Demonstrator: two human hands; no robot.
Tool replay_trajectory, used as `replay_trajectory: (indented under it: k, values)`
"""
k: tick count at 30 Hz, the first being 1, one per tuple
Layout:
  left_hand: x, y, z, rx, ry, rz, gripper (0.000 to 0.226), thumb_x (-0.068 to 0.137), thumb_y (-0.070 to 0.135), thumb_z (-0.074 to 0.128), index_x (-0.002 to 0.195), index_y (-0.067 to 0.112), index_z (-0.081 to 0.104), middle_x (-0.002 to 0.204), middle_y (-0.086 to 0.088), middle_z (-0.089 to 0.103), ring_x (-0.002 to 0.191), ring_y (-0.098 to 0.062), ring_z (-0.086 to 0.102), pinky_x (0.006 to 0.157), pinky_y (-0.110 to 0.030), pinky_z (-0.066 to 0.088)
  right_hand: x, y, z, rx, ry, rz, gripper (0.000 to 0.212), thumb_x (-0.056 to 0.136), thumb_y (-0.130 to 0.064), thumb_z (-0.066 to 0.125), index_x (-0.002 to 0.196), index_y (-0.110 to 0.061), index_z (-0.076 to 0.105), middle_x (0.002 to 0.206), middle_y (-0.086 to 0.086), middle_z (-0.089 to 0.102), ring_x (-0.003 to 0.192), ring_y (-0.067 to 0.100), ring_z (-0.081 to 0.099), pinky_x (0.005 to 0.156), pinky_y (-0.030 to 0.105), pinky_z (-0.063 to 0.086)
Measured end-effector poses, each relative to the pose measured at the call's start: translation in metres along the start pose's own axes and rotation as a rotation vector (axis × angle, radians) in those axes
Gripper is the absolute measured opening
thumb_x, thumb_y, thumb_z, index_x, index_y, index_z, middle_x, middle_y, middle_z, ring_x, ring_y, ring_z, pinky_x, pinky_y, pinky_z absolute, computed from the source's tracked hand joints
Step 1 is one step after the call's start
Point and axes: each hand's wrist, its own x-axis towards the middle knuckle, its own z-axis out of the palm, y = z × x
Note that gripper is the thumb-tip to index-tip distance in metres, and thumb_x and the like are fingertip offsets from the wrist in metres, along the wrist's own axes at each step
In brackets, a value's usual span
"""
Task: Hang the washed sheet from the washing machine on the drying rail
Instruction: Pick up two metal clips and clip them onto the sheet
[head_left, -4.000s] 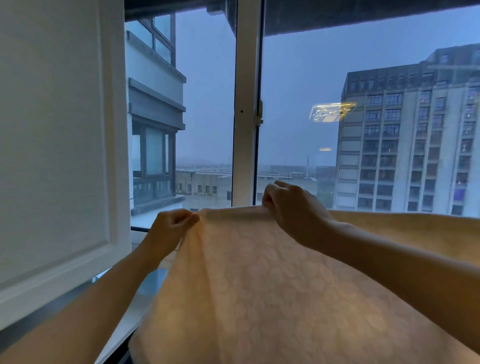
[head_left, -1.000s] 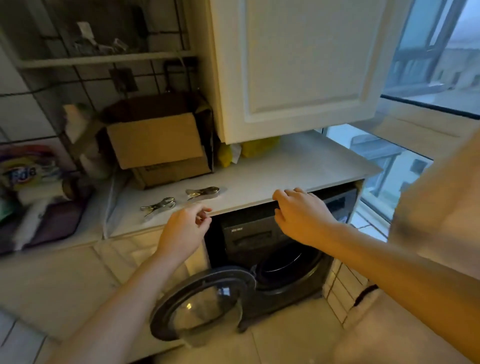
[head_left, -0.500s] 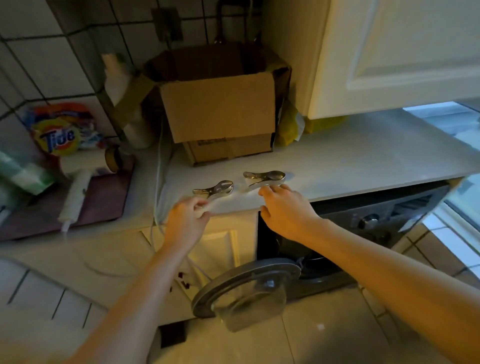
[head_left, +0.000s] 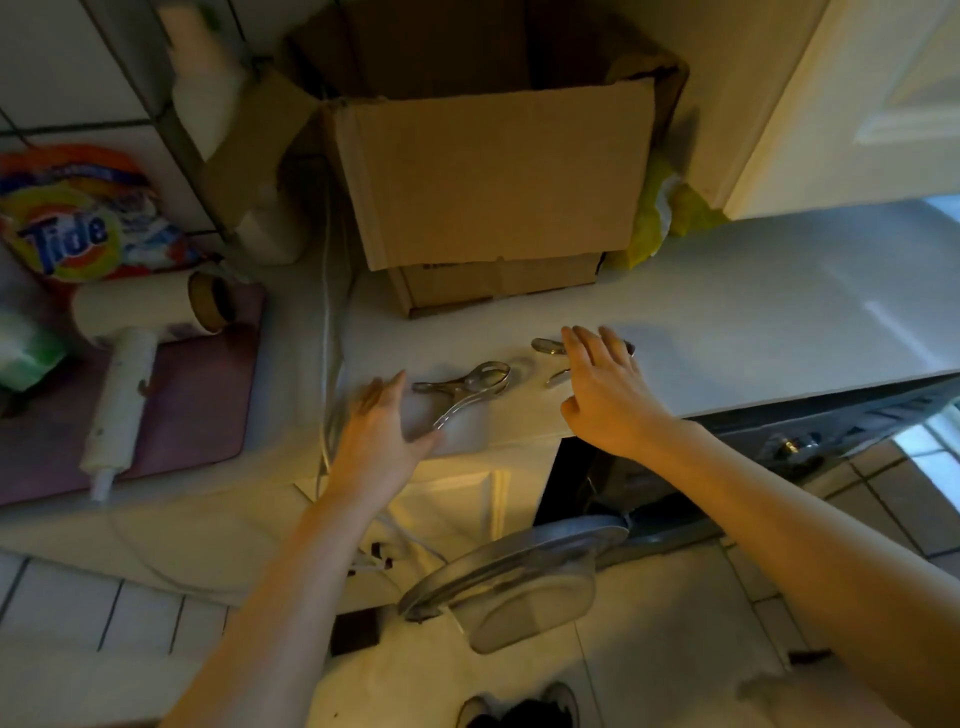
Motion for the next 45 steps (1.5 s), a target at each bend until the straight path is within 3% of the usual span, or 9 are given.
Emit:
replay_trajectory:
  k: [8,16,20,25,27,32,38,42,45]
  values:
    - [0.001,0.001,0.003,-0.115,0.044,0.034,0.075,0.077,0.034,0.074,0.141,0.025,0.036,0.134,0.002,0.047,0.123,-0.013,0.044,0.095,-0.024,0.035,0.021,0.003,0.001,-0.143,0.028,-0.078,0.067,0.092,-0.043,0.052,0.146,-0.017,0.022,0.144,0.011,0.036,0.134,0.033,0.029,0.107,0.048,0.029]
    - [-0.001,-0.003,0.005,-0.293,0.171,-0.048,0.062,0.067,0.024,0.082,0.121,0.031,0.052,0.119,0.001,0.049,0.112,-0.013,0.048,0.090,-0.026,0.038,0.028,-0.002,-0.011,-0.185,-0.036,-0.059,0.061,0.088,-0.050,0.054,0.139,-0.021,0.036,0.131,0.011,0.046,0.122,0.033,0.042,0.095,0.047,0.037]
    - [-0.008,0.002,0.001,-0.359,0.206,-0.047,0.054,0.072,0.028,0.077,0.116,0.041,0.048,0.120,0.007,0.049,0.112,-0.008,0.045,0.093,-0.028,0.038,0.025,-0.007,-0.015,-0.089,-0.071,-0.052,0.059,0.086,-0.049,0.059,0.135,-0.021,0.040,0.127,0.009,0.047,0.117,0.030,0.047,0.093,0.046,0.042]
    - [-0.015,0.021,-0.004,-0.511,0.305,-0.062,0.047,0.081,0.026,0.070,0.123,0.022,0.049,0.112,0.008,0.055,0.101,0.002,0.052,0.084,-0.015,0.039,0.015,-0.009,-0.022,0.128,0.028,-0.034,0.059,0.085,-0.042,0.064,0.132,-0.017,0.039,0.124,0.008,0.050,0.112,0.028,0.051,0.089,0.046,0.048]
    - [-0.016,0.028,-0.004,-0.546,0.341,-0.056,0.048,0.081,0.028,0.069,0.125,0.021,0.049,0.113,0.004,0.056,0.102,-0.003,0.053,0.083,-0.013,0.039,0.009,-0.009,-0.025,0.288,0.079,-0.013,0.060,0.084,-0.041,0.066,0.132,-0.016,0.039,0.124,0.008,0.052,0.110,0.028,0.054,0.086,0.043,0.050]
    - [-0.013,0.051,-0.005,-0.569,0.321,0.005,0.060,0.081,0.028,0.070,0.133,0.024,0.041,0.117,0.005,0.051,0.107,-0.005,0.049,0.075,-0.003,0.037,-0.012,-0.014,-0.035,0.538,0.186,0.023,0.077,0.084,-0.040,0.066,0.145,-0.022,0.022,0.138,0.006,0.045,0.122,0.022,0.049,0.093,0.034,0.047]
    - [-0.020,0.076,-0.010,-0.686,0.239,0.148,0.075,0.068,0.037,0.074,0.133,0.027,0.038,0.113,0.009,0.055,0.109,0.003,0.054,0.095,-0.012,0.041,-0.045,-0.010,-0.041,0.566,0.299,0.098,0.060,0.085,-0.028,0.067,0.134,-0.023,0.033,0.107,-0.005,0.046,0.095,0.013,0.050,0.074,0.016,0.042]
    - [-0.024,0.079,-0.009,-0.665,0.138,0.247,0.073,0.062,0.044,0.076,0.127,0.025,0.047,0.119,0.003,0.059,0.114,-0.002,0.054,0.101,-0.025,0.042,-0.067,-0.011,-0.040,0.595,0.360,0.223,0.063,0.084,-0.018,0.068,0.135,-0.022,0.033,0.110,-0.009,0.045,0.097,0.004,0.044,0.064,0.003,0.033]
    - [-0.029,0.081,-0.009,-0.609,0.071,0.339,0.068,0.065,0.035,0.080,0.125,0.023,0.050,0.118,0.004,0.058,0.113,-0.003,0.055,0.099,-0.022,0.043,-0.090,-0.015,-0.036,0.639,0.418,0.325,0.063,0.083,-0.016,0.070,0.134,-0.025,0.034,0.109,-0.013,0.046,0.099,0.002,0.046,0.070,0.005,0.036]
